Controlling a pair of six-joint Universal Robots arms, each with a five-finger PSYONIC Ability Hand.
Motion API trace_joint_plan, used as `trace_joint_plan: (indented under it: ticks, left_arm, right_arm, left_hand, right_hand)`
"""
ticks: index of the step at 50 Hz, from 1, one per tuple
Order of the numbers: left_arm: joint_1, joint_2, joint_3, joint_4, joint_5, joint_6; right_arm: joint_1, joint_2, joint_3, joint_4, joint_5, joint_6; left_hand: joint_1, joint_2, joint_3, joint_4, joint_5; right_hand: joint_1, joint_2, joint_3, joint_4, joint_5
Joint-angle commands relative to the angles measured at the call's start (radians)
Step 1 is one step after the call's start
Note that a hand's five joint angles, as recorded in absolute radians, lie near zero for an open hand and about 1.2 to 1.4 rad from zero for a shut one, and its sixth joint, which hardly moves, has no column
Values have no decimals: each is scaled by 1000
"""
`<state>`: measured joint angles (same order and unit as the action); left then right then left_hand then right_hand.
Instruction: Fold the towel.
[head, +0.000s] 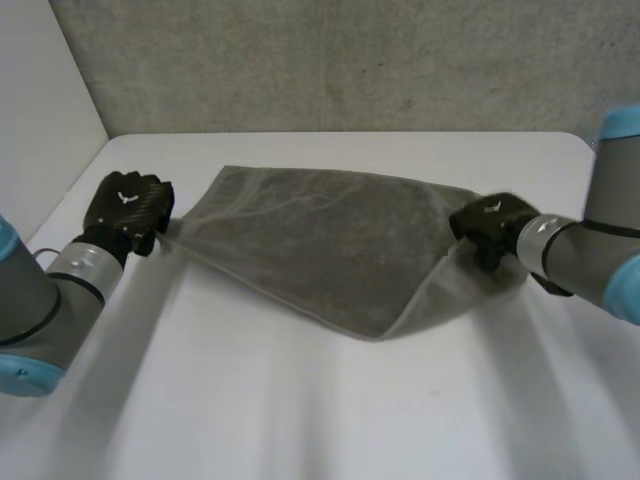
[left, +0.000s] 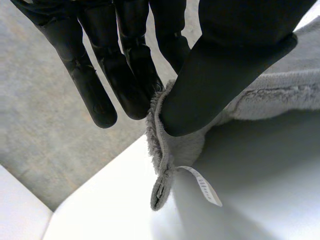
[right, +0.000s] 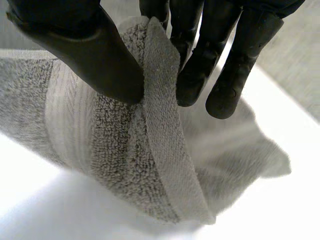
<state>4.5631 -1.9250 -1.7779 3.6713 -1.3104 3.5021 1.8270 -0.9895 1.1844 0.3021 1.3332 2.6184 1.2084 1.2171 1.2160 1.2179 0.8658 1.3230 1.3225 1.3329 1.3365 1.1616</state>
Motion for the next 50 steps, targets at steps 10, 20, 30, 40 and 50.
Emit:
trace_joint_plan:
  ticks: [10, 20, 30, 40, 50]
  left_arm:
    - [66, 394, -178, -140, 36, 3]
    - [132, 605, -308, -267, 131, 17]
    - [155, 586, -307, -294, 191, 17]
    - [96, 208, -98, -266, 174, 18]
    - [-1, -165, 259, -274, 48, 9]
  right_arm:
    - [-198, -526, 464, -222, -181, 80]
    - [-406, -741, 563, -206, -264, 12]
    - [-453, -720, 549, -150, -379, 15]
    - [-380, -410, 396, -143, -324, 18]
    - [-258, -95, 155, -156, -131, 25]
  left_hand:
    - [188, 179, 180, 178, 356]
    - [188, 179, 180, 178, 356]
    - [188, 179, 180, 178, 356]
    - [188, 179, 180, 178, 356]
    - [188, 179, 180, 178, 356]
  right_hand:
    - [73, 74, 63, 60, 60]
    - [73, 74, 63, 60, 60]
    - [73, 74, 63, 60, 60]
    - [73, 74, 63, 60, 60]
    - [73, 74, 63, 60, 60]
